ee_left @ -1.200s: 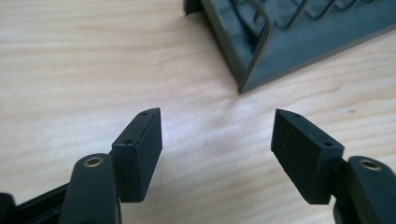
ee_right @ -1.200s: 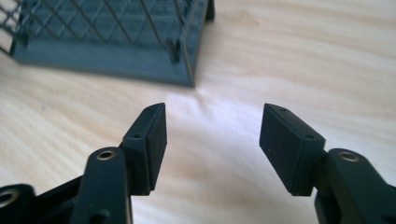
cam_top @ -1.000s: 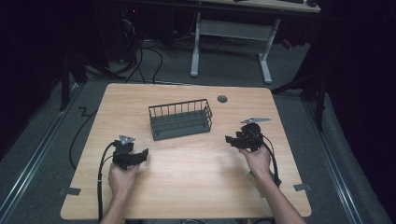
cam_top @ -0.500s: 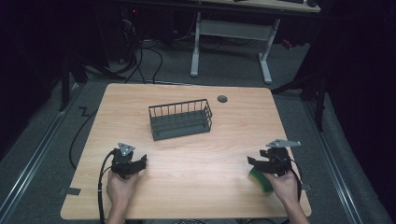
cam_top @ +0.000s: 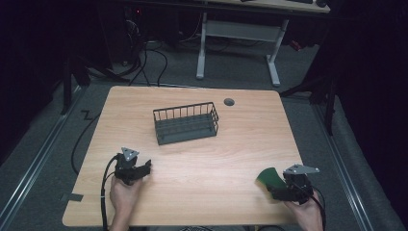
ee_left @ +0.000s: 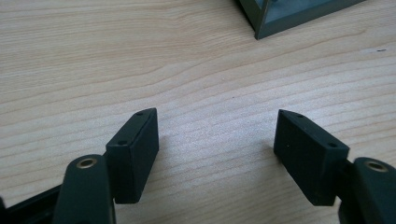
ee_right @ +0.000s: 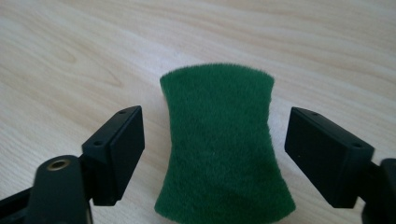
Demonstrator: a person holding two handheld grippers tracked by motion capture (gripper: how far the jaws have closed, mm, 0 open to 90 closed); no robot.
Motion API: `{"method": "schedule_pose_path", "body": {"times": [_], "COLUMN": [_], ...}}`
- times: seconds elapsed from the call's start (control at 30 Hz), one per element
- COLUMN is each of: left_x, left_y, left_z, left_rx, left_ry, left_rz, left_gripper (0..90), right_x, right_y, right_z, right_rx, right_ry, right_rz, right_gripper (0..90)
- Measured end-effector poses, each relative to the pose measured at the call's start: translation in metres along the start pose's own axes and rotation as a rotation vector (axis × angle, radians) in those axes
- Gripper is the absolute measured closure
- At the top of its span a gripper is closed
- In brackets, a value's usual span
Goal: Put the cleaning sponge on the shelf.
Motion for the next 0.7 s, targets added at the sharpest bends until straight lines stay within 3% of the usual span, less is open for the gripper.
{"method": "schedule_pose_path", "body": {"times": [0.13,0.3,0.7], "left_x": [0.000,0.000,0.000], "left_y": [0.000,0.000,0.000], "left_z": [0.000,0.000,0.000], "left_rx": [0.001,0.002,0.002], "left_ry": [0.000,-0.002,0.001], "left_rz": [0.001,0.002,0.001], "left_gripper": [31.4,30.9,30.6], "right_x": [0.002,-0.005,-0.020], "right_y": [-0.006,-0.018,-0.036], "right_z": [0.001,-0.003,-0.002], "right_rx": [-0.010,0.028,0.022], "right_ry": [0.006,0.001,0.048], "right_rz": [0.016,0.029,0.125], "right_gripper": [17.7,17.2,15.4]}}
Point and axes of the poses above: each handheld gripper's, and its own axes: y roughly backward along the jaws, x roughly out of its underside, z roughly to its left, the point moved 5 cm from there along -y, roughly forward along the jaws, and after that the axes turned 8 degrees about x, right-handed, at the moved point
